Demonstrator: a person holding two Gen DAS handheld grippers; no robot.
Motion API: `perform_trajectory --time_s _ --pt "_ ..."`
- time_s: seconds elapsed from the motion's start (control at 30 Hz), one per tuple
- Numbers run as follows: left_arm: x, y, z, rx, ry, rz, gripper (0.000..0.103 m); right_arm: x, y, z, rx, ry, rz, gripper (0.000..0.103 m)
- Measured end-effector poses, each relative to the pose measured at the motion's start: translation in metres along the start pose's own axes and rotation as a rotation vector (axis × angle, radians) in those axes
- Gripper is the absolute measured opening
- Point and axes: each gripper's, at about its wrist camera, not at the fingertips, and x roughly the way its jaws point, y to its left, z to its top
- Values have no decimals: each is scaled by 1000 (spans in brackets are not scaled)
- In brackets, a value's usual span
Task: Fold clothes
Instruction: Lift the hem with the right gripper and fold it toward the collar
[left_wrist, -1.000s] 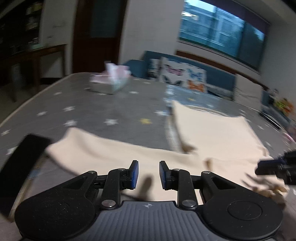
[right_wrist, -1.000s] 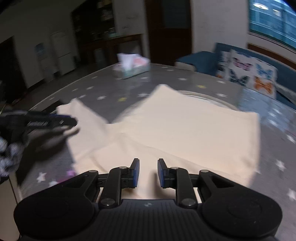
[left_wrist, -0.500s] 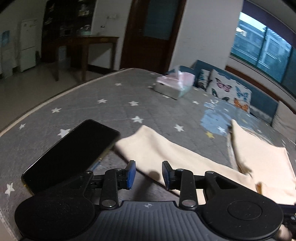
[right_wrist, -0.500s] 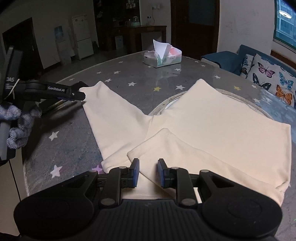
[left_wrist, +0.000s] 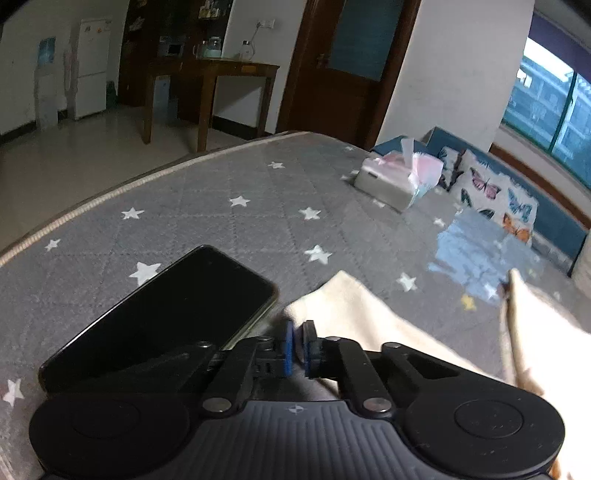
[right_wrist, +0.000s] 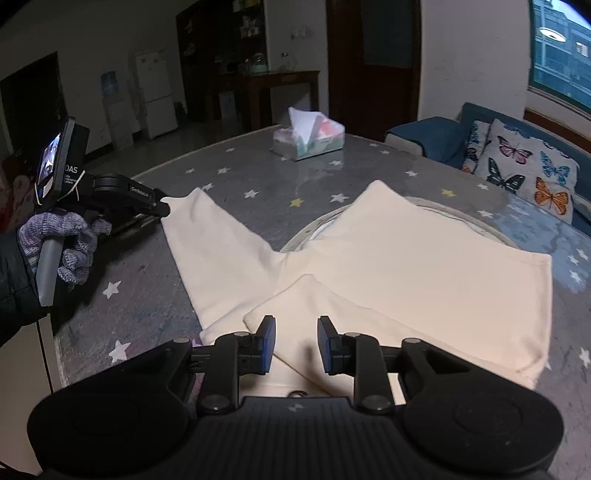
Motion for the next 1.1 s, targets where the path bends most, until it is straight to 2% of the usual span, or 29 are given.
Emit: perform_trajectory --time_s 0.1,0.37,0.5,0.63,0.73,0.87,1.1 --pt "-20 -19 5 29 -41 -74 4 -10 -9 -5 27 -13 -23 24" --pt "-85 -113 4 164 -124 -387 4 -36 -37 -21 112 -46 -88 24" --pt "-108 -168 -13 259 -123 -554 4 -52 -57 -34 169 -64 -131 24" --pt "-121 -216 -43 366 -93 -680 4 -67 -77 -50 231 -81 -168 24" --pt "-121 -247 -68 447 -43 -736 4 -73 -91 -61 289 -82 -188 24" --pt "-111 -276 -98 527 34 -757 4 -81 -105 -75 346 -82 -207 24" --pt "-89 -294 -141 625 182 -781 8 -91 -118 -80 409 -108 -215 24"
